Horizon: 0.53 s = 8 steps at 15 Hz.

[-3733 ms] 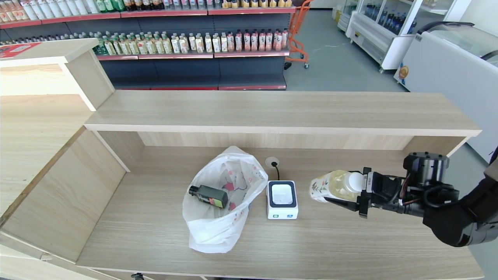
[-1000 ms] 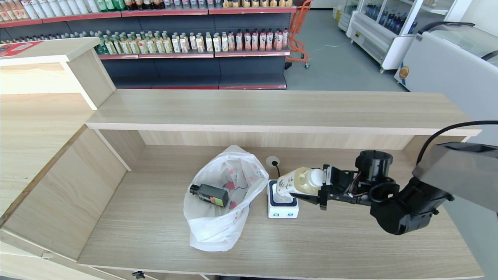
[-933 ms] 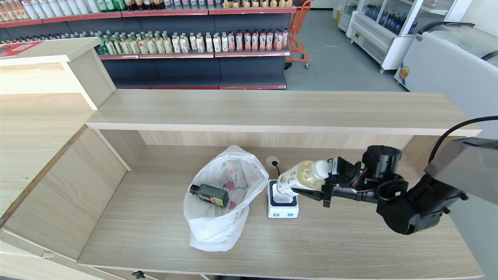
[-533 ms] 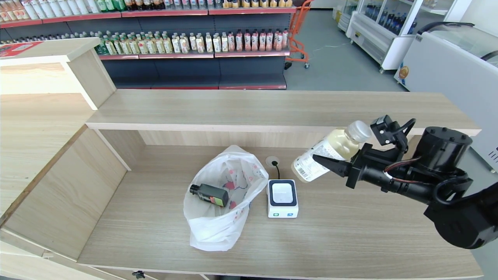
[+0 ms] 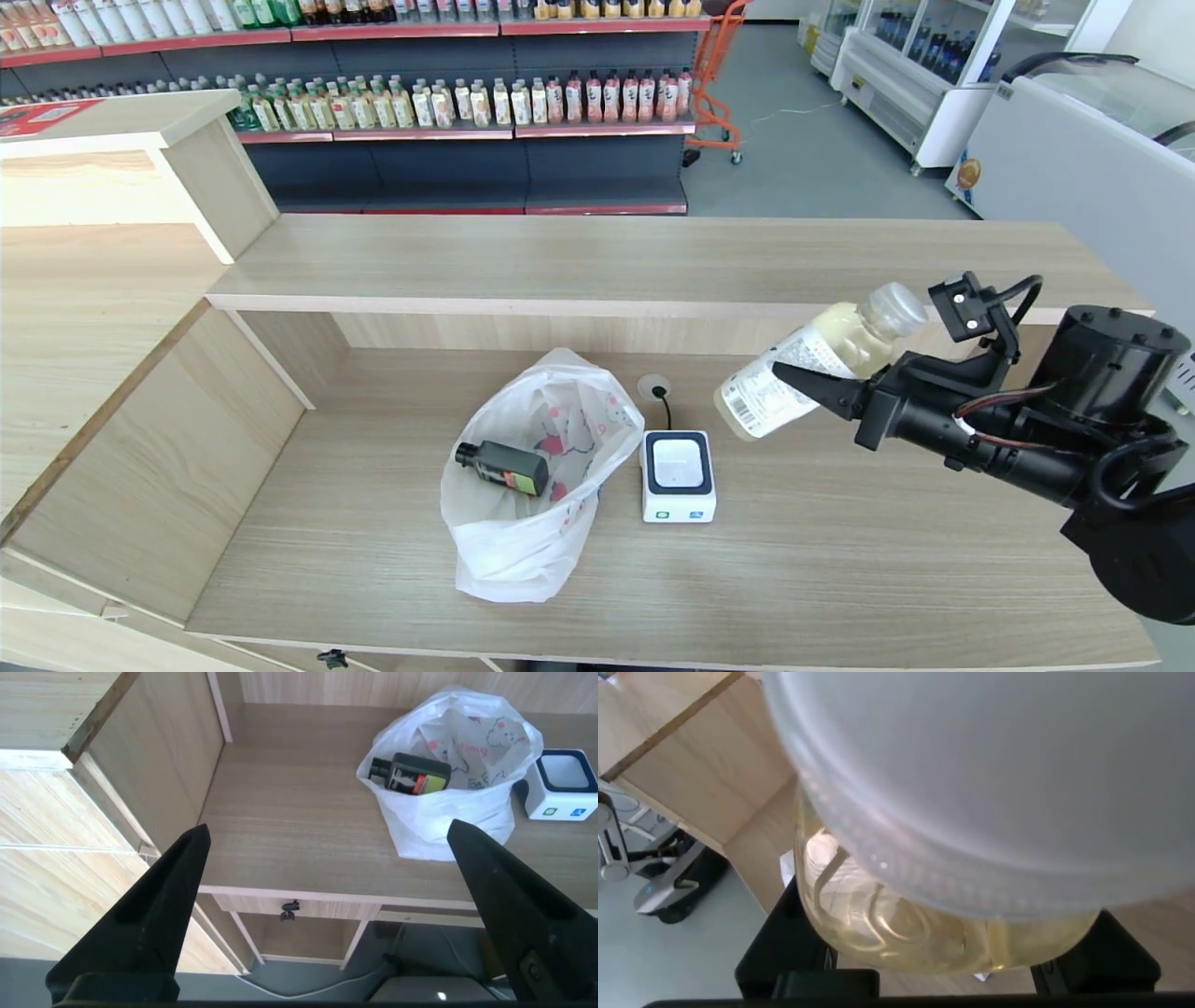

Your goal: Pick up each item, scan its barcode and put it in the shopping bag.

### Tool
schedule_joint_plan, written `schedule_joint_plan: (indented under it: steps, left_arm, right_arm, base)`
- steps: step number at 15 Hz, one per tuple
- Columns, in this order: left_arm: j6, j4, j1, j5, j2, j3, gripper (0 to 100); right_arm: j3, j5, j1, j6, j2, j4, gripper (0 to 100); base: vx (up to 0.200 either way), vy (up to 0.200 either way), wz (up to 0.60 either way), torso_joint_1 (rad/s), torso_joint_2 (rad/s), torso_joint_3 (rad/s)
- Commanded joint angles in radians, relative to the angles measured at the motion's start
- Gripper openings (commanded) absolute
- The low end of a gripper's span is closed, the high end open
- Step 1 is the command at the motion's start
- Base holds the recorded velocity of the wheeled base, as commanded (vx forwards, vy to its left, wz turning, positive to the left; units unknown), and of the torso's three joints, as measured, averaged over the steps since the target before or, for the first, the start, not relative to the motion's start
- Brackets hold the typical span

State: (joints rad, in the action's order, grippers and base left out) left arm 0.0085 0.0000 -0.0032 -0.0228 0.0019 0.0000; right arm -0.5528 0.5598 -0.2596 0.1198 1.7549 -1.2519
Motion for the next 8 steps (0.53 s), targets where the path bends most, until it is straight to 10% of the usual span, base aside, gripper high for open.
schedule_joint_plan:
  steps: [1,8]
  left_arm:
    - [0.001,0.0,0.0,0.0,0.0,0.0,100]
    - [-0.004,0.0,0.0,0.0,0.001,0.0,100]
  right_arm:
    - [0.001,-0.008,-0.004,0.012,-0.012,0.039,0]
    - [-0.019,-0.07,-0.064,0.044,0.038,0.152,0]
  base:
    - [0.0,0.2,0.0,0.002,0.0,0.007]
    - [0.0,0.057,0.0,-0.004,0.0,0.001]
